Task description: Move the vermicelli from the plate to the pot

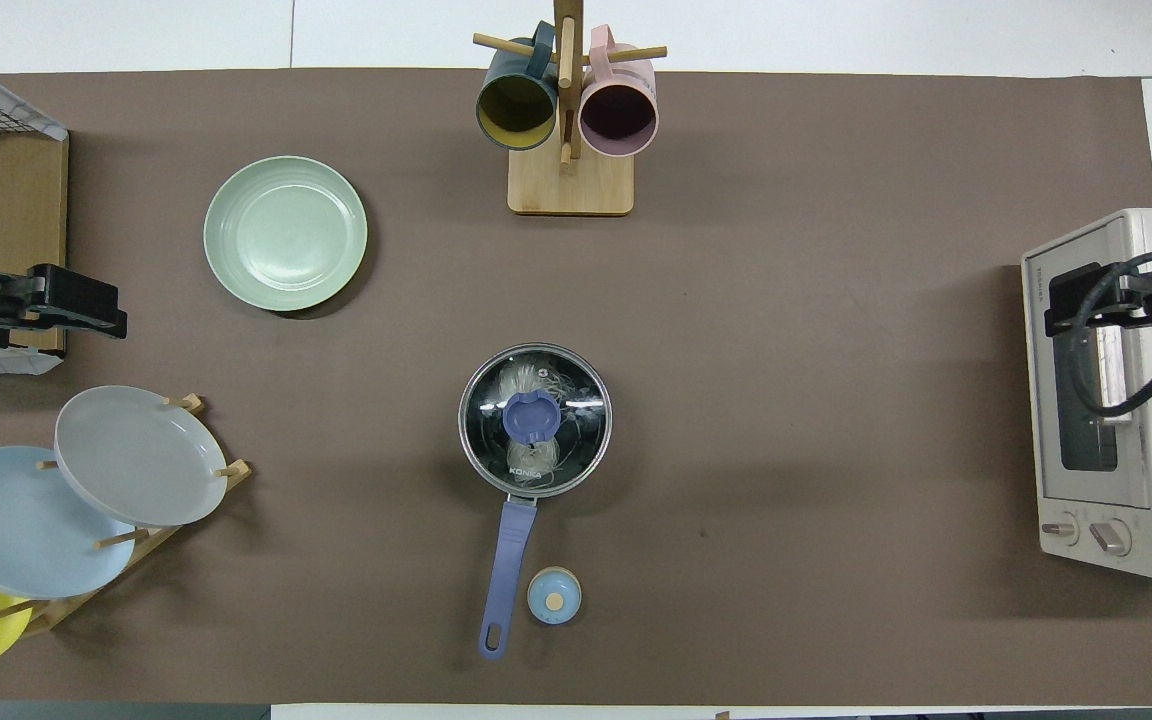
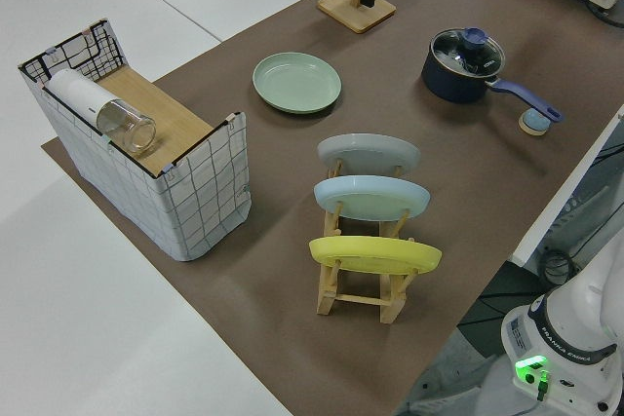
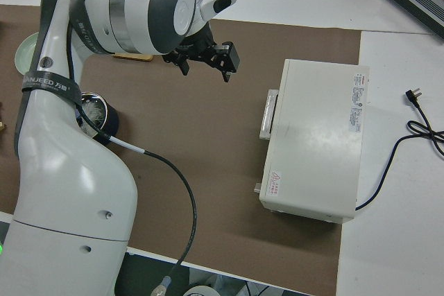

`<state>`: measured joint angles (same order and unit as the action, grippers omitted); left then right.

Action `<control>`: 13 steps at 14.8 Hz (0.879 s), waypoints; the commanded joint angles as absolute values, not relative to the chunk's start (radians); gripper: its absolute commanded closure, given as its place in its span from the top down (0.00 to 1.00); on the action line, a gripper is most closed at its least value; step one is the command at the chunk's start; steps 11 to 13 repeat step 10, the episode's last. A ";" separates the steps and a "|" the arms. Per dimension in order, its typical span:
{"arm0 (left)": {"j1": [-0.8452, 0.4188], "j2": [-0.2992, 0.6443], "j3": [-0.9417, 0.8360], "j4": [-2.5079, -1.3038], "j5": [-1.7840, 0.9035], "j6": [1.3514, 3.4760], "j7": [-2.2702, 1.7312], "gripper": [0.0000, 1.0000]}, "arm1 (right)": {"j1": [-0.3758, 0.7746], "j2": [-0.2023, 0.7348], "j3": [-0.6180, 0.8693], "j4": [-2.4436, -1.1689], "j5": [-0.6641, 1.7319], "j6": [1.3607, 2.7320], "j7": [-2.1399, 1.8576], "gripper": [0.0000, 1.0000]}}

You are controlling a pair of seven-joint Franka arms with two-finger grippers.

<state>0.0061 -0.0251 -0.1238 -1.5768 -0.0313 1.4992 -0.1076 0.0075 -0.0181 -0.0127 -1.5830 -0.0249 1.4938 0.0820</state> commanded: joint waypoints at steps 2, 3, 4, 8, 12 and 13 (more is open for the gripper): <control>0.021 -0.040 -0.126 -1.600 -0.025 1.516 -0.100 1.00 | 0.003 -0.043 -0.012 -1.614 -0.018 1.516 0.052 1.00; 0.021 -0.040 -0.126 -1.600 -0.025 1.516 -0.103 1.00 | 0.003 -0.043 -0.012 -1.614 -0.018 1.516 0.052 1.00; 0.021 -0.040 -0.126 -1.600 -0.025 1.516 -0.104 1.00 | 0.003 -0.043 -0.011 -1.612 -0.018 1.516 0.052 1.00; 0.020 -0.041 -0.126 -1.600 -0.025 1.516 -0.106 1.00 | 0.003 -0.041 -0.008 -1.612 -0.015 1.529 0.052 1.00; 0.021 -0.040 -0.126 -1.598 -0.025 1.517 -0.104 1.00 | 0.003 -0.041 -0.008 -1.612 -0.015 1.529 0.051 1.00; 0.021 -0.040 -0.126 -1.598 -0.025 1.517 -0.104 1.00 | 0.003 -0.041 -0.008 -1.612 -0.015 1.529 0.051 1.00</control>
